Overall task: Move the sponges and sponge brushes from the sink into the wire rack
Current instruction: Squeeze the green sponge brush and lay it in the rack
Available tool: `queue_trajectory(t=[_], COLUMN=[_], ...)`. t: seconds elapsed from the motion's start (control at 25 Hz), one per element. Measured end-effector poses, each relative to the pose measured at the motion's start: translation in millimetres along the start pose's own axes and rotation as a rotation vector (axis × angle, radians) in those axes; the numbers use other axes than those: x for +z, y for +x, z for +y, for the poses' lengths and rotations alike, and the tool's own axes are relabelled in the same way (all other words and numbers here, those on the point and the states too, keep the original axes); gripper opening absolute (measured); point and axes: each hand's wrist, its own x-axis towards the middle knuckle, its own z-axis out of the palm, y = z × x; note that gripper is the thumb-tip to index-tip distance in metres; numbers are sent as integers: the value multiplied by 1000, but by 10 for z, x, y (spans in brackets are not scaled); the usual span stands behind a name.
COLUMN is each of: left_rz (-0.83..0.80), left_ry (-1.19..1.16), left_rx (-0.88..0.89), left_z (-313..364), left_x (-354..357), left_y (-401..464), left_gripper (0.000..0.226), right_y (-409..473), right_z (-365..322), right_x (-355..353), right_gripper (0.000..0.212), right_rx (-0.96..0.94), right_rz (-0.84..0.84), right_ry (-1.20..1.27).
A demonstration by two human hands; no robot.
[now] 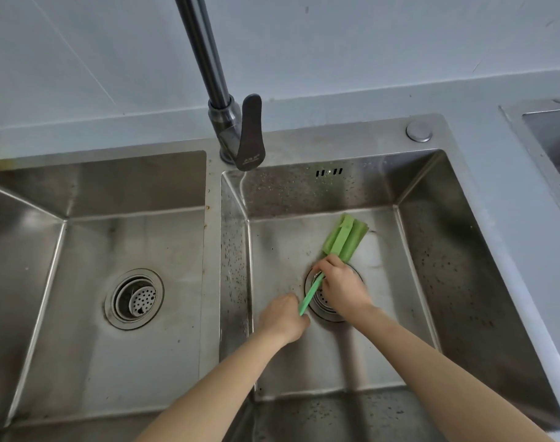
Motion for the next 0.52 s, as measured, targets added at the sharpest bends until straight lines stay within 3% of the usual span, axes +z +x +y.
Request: queue_trajectory(t=[0.52], left_rz=[285], left_ry=[-72], left_rx=[300], left_z=[193], left_x=[-354], left_y=[-353], left_gripper=[29], right_y=[-340], right_z=[1], right_x=[-428], right_gripper=[15], right_rx=[50], right_rz=[250], right_ry=[130])
